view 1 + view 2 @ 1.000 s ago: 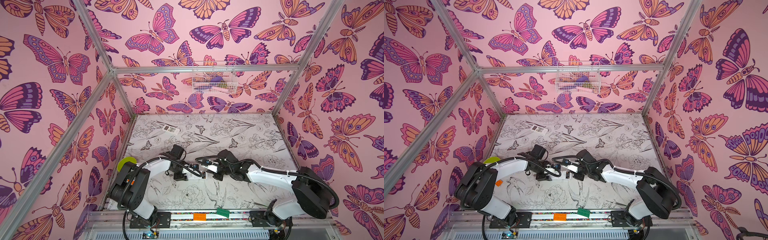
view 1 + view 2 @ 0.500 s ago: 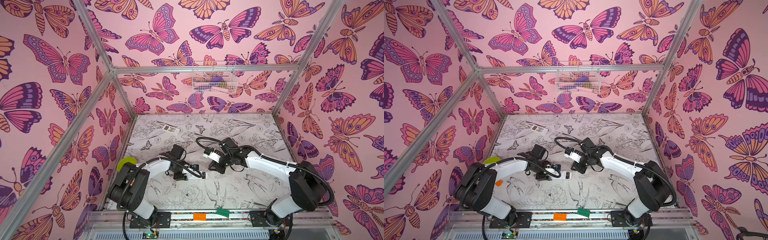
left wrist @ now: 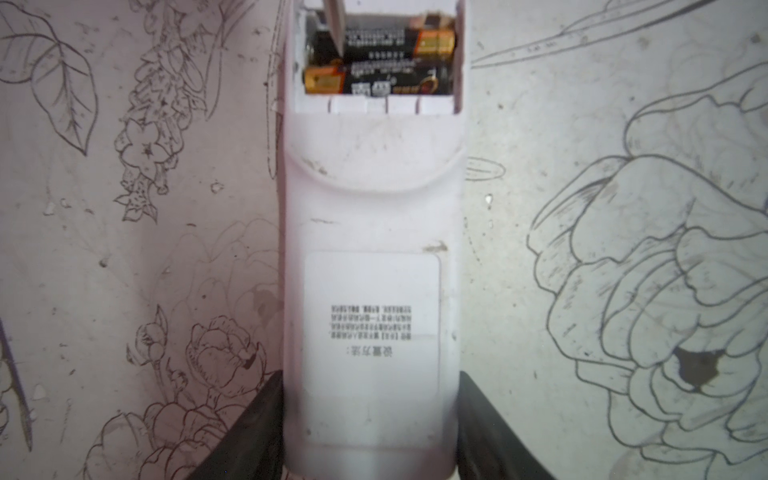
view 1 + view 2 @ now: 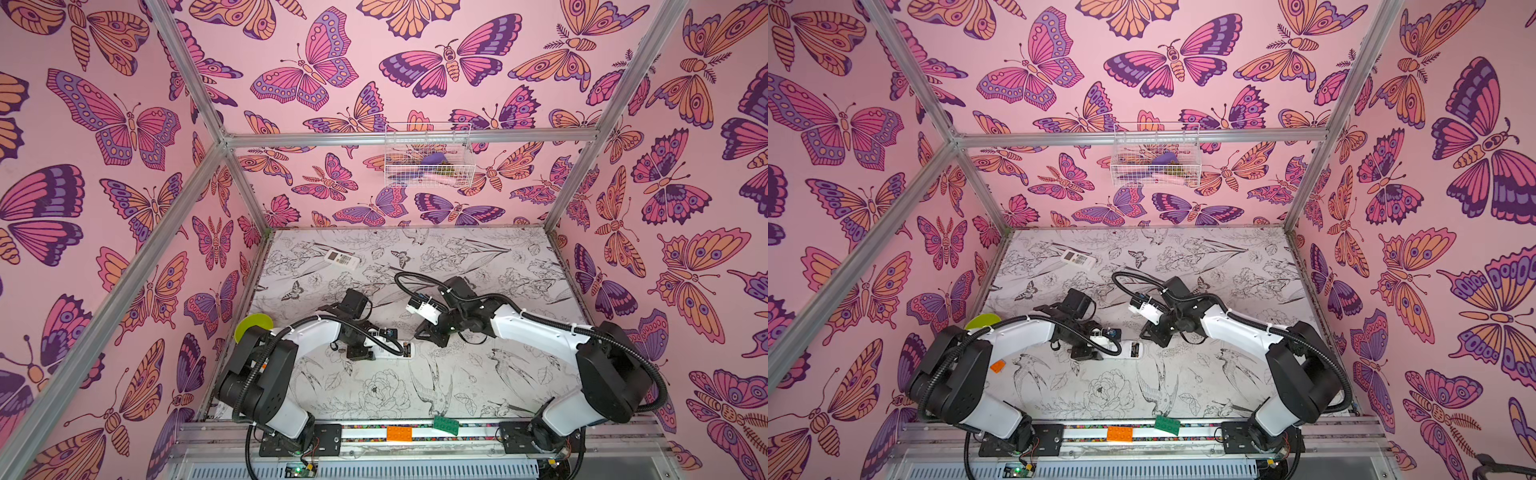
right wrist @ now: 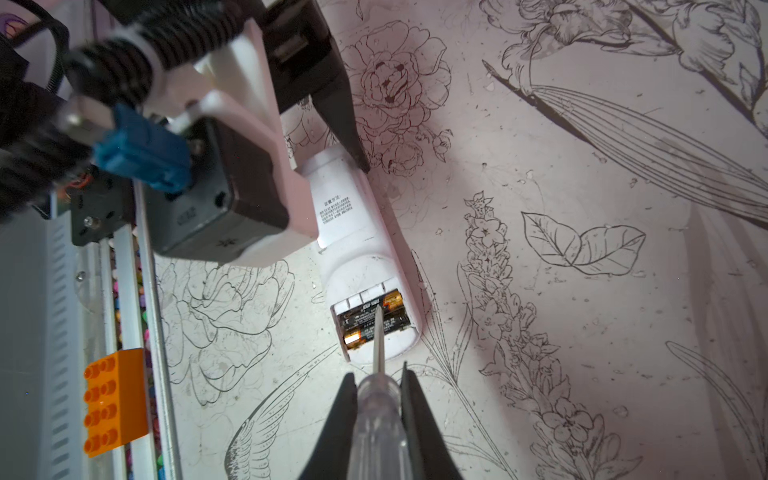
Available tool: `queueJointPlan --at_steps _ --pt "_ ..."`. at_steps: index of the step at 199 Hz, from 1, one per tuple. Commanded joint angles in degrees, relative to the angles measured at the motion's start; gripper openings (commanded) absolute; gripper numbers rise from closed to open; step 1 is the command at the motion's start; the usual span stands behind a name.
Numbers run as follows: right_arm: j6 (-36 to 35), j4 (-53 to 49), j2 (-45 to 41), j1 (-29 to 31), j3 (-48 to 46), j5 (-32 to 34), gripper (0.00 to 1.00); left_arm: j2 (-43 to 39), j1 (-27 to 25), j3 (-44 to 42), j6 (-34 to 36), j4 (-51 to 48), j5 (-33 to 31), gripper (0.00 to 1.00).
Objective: Unload the batteries from the remote control
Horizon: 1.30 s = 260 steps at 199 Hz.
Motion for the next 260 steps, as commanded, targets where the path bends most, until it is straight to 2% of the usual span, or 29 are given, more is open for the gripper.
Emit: queueJointPlan --at_steps 1,95,128,155,201,260 --pt "-1.19 6.09 -2.08 1.32 -3.01 6.54 0.0 -0.09 -0.08 -0.32 0.36 -0.72 0.75 0.2" --pt "-0.37 12.85 -3.17 4.61 -7.43 12.92 0.0 0.49 -0.12 -0.22 0.19 -0.68 1.05 0.19" --pt "3.26 19.84 -2.41 5.98 -10.99 13.13 0.0 0.48 -0.15 -0.12 0.16 -0.75 1.37 0.18" --pt "7.15 22.87 0.06 5.93 -12.21 8.27 0.0 0.51 -0.19 -0.16 0.41 -0.71 1.53 0.15" --pt "9.9 17.54 5.45 2.8 -8.59 -4.64 0.0 0.17 -0.19 -0.04 0.79 -0.75 1.07 0.12" --pt "16.39 17.73 4.16 -3.42 -6.97 -16.84 0.0 -0.78 -0.19 -0.02 0.72 -0.66 1.1 0.12"
